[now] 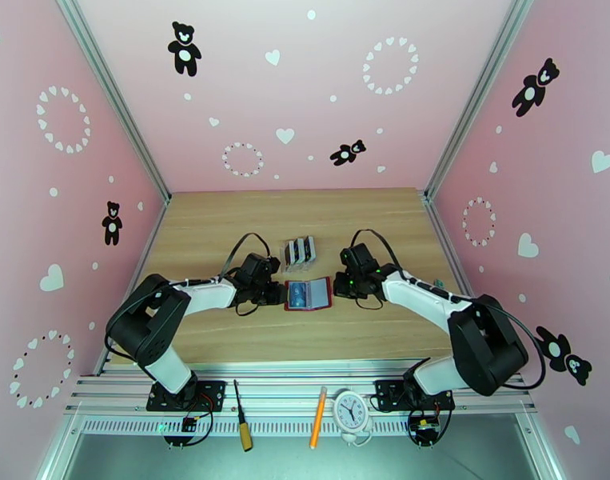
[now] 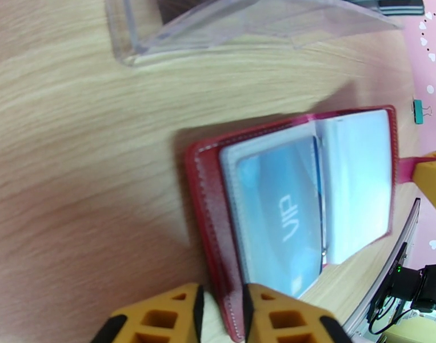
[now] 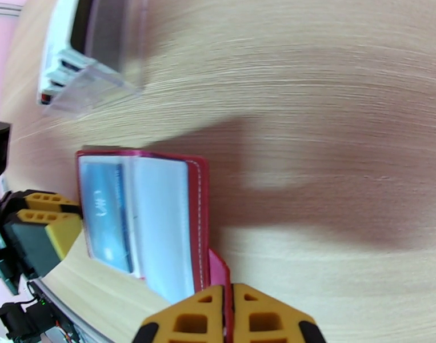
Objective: Put the credit cards into the card holder
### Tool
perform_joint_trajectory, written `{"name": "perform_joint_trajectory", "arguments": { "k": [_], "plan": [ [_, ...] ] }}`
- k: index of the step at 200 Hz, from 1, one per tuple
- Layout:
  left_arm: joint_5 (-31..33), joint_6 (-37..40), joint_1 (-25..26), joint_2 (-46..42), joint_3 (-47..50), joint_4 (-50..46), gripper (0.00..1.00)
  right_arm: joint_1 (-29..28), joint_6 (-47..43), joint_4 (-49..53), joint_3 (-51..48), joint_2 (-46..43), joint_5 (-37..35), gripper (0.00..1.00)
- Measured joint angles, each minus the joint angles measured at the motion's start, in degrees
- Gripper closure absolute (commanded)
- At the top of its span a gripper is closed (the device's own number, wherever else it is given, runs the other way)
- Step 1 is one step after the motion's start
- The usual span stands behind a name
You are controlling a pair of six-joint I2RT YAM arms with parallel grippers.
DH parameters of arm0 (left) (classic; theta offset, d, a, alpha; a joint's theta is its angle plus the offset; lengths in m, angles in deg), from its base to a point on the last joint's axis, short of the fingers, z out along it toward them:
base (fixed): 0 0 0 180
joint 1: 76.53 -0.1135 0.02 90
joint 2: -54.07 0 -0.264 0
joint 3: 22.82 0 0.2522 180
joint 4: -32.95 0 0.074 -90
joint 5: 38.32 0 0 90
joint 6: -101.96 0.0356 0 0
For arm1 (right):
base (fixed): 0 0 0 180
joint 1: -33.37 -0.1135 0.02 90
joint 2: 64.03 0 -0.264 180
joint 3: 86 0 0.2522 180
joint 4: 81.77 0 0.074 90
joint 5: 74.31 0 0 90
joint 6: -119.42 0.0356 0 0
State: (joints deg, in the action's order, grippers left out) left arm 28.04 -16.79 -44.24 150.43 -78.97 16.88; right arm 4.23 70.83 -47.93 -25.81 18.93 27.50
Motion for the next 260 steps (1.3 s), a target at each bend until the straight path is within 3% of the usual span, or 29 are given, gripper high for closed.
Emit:
{"name": "perform_joint_trajectory", "arguments": {
  "k": [107, 260],
  "plan": [
    [-0.04, 0.02, 0.00, 0.31, -0.09, -0.04, 0.83, -5.77, 0.39, 3.10, 6.64, -2.16, 1.40, 0.90],
    [-0.04, 0.04, 0.00, 0.31, -0.09, -0.20, 0.82, -11.43, 3.08, 0.85, 11.43, 6.73, 1.20, 0.89]
  ]
}}
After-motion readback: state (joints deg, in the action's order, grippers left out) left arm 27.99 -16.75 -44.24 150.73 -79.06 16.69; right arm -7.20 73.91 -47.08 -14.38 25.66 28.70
